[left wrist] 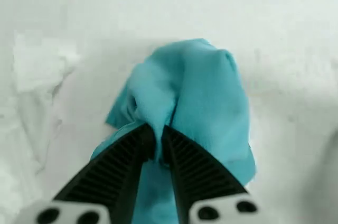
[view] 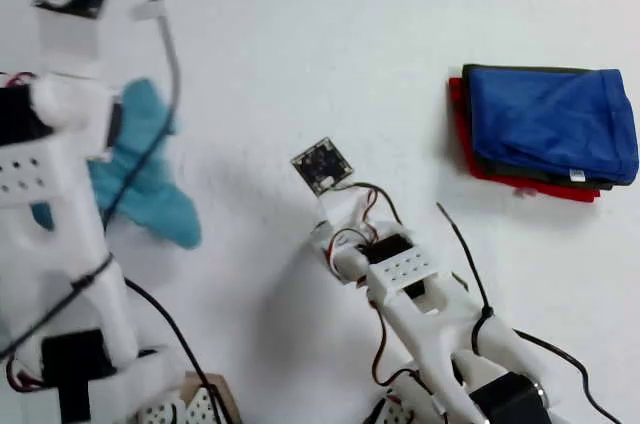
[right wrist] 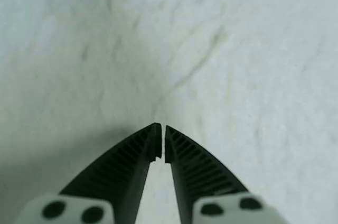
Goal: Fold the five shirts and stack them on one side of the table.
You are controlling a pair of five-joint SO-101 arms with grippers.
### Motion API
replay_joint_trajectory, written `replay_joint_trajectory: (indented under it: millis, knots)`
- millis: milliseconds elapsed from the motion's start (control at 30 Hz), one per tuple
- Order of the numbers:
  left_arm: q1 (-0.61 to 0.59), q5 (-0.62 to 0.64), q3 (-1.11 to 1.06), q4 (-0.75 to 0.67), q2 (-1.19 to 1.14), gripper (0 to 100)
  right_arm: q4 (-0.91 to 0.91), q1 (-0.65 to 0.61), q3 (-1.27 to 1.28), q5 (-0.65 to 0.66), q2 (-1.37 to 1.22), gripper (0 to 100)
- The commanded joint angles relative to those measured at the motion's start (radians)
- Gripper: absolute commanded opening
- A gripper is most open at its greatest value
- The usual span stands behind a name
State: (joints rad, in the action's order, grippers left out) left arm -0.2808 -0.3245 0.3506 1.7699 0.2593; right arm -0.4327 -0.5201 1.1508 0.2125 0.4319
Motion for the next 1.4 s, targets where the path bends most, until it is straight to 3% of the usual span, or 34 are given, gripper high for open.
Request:
replay_joint_trajectory:
  millis: [0, 200, 400, 733, 967, 1233, 1367]
  knots:
    - [0.086, 0.089, 0.042, 0.015, 0.069, 3, 0.018, 0.004, -0.026, -0.009, -0.002, 2.1]
    - [0.1, 0.169, 0.041, 0.015, 0.068, 22, 0.018, 0.004, -0.026, -0.009, -0.002, 2.1]
    - [0.038, 0.166, 0.041, 0.015, 0.072, 19, 0.018, 0.002, -0.026, -0.009, -0.002, 2.1]
    - [-0.46, -0.052, -0.352, -0.041, 0.086, 19, 0.015, 0.002, -0.026, -0.009, -0.002, 2.5]
    - [-0.77, -0.281, -0.533, -0.106, 0.262, 15, -0.018, -0.004, -0.044, -0.009, 0.004, 2.5]
    - [-0.925, -0.322, -0.928, -0.252, 0.456, 15, -0.404, -0.008, -0.462, -0.009, -0.125, 9.1]
    - [-0.994, -0.324, -1.072, -0.342, 0.503, 15, -0.585, -0.101, -0.763, -0.009, -0.289, 9.6]
